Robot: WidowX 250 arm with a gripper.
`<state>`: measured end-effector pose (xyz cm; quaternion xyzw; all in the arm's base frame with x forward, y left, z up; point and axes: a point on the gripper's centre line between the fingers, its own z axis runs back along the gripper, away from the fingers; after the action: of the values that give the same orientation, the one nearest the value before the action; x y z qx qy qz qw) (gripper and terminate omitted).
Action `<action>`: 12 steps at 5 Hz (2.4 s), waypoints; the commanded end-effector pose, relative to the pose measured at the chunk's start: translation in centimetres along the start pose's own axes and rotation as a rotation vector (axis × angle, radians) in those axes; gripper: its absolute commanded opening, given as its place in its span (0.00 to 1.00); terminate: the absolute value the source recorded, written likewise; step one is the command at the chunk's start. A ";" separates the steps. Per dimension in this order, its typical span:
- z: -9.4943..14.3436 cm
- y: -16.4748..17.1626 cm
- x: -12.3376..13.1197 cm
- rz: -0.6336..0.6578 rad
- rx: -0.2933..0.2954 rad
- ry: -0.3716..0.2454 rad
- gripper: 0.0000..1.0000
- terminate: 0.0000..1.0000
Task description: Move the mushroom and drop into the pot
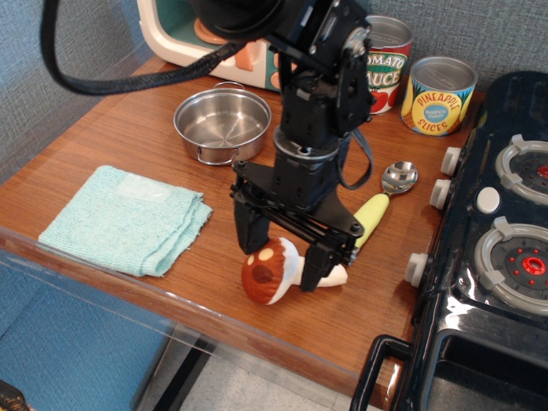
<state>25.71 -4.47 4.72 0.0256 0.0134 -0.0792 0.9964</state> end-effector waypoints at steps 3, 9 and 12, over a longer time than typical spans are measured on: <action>-0.8 0.9 1.1 0.034 -0.017 -0.005 0.00 0.00; 5.0 13.2 8.7 0.263 0.009 -0.118 0.00 0.00; 4.4 17.1 10.1 0.329 0.050 -0.156 0.00 0.00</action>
<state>38.29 9.84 7.48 0.0411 -0.0425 0.0782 0.9952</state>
